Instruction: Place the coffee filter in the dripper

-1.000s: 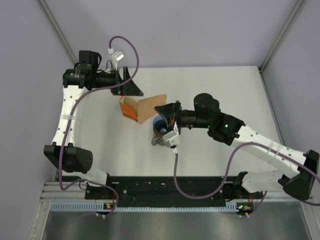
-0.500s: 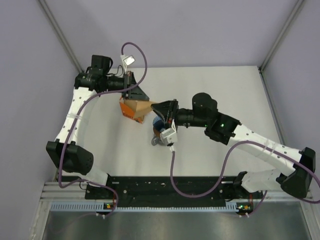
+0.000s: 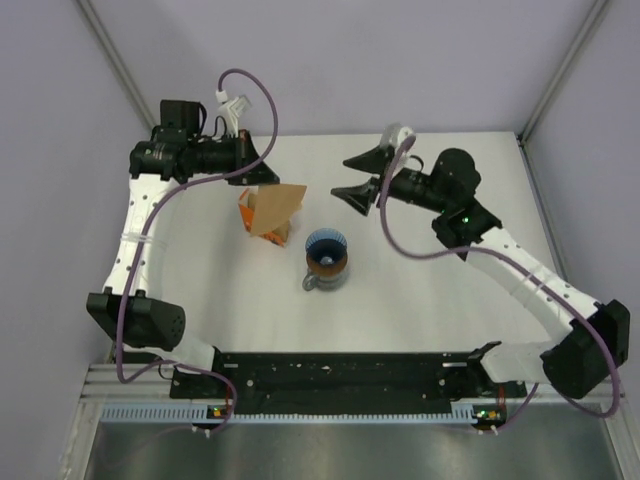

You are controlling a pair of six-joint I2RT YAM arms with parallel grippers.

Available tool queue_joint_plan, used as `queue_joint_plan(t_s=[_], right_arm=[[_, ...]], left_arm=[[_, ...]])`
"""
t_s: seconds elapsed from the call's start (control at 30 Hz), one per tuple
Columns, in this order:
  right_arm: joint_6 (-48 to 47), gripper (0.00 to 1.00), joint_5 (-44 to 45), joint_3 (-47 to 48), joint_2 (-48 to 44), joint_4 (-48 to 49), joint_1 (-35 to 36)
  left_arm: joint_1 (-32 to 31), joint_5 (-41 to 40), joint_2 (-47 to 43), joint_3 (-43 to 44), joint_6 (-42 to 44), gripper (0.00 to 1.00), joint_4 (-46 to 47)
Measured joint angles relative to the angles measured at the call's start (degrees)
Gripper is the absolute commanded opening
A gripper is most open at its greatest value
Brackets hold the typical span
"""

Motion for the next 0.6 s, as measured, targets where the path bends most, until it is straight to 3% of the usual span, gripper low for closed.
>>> queue_joint_plan(t_s=[0.17,0.27,0.43,0.6], right_arm=[[28.0,0.62,-6.6,2.5,7.3,6.3,-8.7],[37.5,0.63,-9.3,0.1,10.3,11.3,-8.9],[44.5,0.7,-11.9,-2.0,13.0,16.4,-6.2],[45.1,0.7,-13.3,0.1,15.8,17.7,-2.3]], left_arm=[[0.0,-0.5,-1.3,2.8,2.3,0.0,-0.6],[0.0,0.2,-1.8,3.8,2.5,0.0,-0.7],[0.0,2.4,-1.9,5.3,2.2,0.0,-1.1],[0.0,3.6,-2.1,5.6,1.3,0.0,-1.3]])
